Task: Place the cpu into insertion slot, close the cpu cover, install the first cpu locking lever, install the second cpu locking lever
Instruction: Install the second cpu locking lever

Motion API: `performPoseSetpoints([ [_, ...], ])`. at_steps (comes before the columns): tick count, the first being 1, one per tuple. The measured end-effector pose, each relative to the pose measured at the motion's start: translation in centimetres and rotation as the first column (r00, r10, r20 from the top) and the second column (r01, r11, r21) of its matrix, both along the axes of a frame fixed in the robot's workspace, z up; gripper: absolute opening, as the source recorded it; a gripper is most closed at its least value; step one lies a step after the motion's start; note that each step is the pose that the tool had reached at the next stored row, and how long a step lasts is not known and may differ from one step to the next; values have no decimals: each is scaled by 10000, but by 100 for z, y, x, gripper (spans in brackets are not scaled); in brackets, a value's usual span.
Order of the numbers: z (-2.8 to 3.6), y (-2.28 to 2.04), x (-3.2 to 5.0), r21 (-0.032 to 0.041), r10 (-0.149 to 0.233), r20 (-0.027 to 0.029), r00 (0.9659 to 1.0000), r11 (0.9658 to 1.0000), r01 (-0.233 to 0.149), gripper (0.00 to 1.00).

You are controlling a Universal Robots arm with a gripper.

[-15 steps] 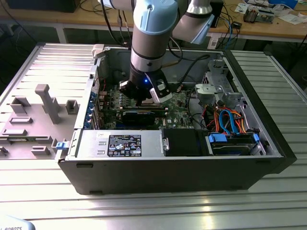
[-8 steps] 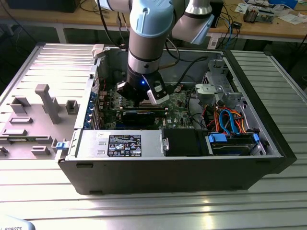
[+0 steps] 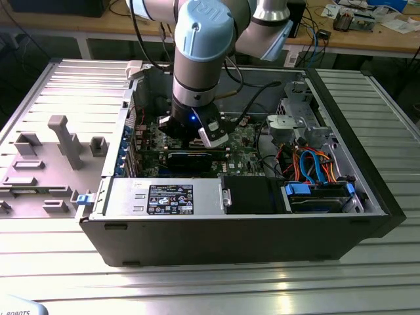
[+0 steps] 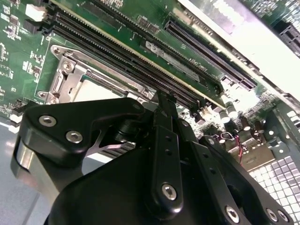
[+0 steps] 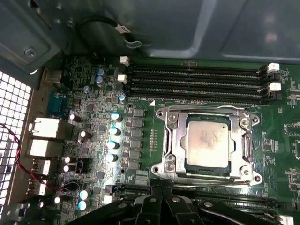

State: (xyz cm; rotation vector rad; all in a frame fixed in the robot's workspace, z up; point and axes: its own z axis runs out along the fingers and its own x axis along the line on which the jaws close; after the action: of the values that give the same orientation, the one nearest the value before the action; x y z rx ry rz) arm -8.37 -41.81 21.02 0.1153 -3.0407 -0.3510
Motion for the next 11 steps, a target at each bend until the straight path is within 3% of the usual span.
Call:
performPoseSetpoints([
  [1,-9,0,-1,77,-1,1,10000,10000,1,11],
  [3,-13,0,-4,159,0,1,10000,9999,0,11],
  [5,-13,-6,-6,176,0,1,10000,9998,0,11],
  [6,-15,-49,-7,179,-1,0,10000,9998,1,11],
  [7,-20,-57,-7,186,-1,1,10000,9998,1,11],
  [11,-40,-62,-7,240,-1,0,10000,9997,1,11],
])
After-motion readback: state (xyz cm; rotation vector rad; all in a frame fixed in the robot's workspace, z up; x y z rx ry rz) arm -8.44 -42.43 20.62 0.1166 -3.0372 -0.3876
